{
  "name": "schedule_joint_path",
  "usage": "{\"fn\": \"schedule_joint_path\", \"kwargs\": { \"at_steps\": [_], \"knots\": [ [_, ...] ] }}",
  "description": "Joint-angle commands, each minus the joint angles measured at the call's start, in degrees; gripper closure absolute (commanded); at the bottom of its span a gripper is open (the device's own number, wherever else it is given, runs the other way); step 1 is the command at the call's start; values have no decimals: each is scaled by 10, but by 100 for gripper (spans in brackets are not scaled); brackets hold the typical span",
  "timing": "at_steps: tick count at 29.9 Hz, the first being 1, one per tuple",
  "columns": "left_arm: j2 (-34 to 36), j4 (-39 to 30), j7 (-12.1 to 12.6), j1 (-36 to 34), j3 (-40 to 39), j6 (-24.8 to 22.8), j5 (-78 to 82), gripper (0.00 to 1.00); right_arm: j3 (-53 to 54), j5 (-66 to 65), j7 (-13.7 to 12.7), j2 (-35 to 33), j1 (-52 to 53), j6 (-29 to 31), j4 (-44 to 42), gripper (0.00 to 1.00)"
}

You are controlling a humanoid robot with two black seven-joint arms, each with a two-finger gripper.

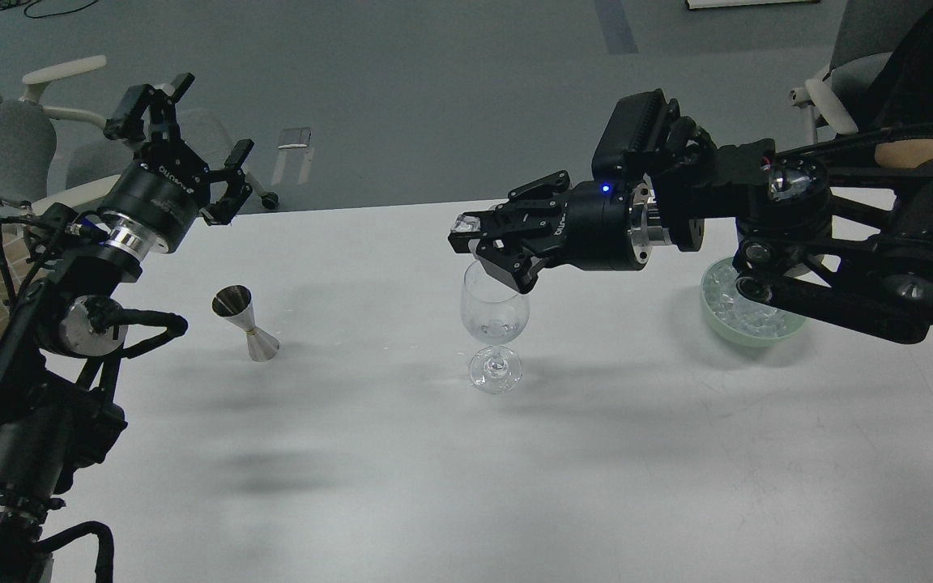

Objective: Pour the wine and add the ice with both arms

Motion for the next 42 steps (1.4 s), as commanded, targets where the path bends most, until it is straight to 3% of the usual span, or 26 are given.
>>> {"fn": "schedule_joint_path", "kwargs": {
  "at_steps": [1,32,42],
  "knots": [
    [0,0,0,1,0,0,0,2,-9,1,0,12,2,11,-4,100],
    [7,-10,0,2,0,0,0,2,-38,26,3,17,37,73,-5,89],
    [9,-12,0,2,0,0,0,2,-54,39,17,14,65,95,-3,87]
  ]
}}
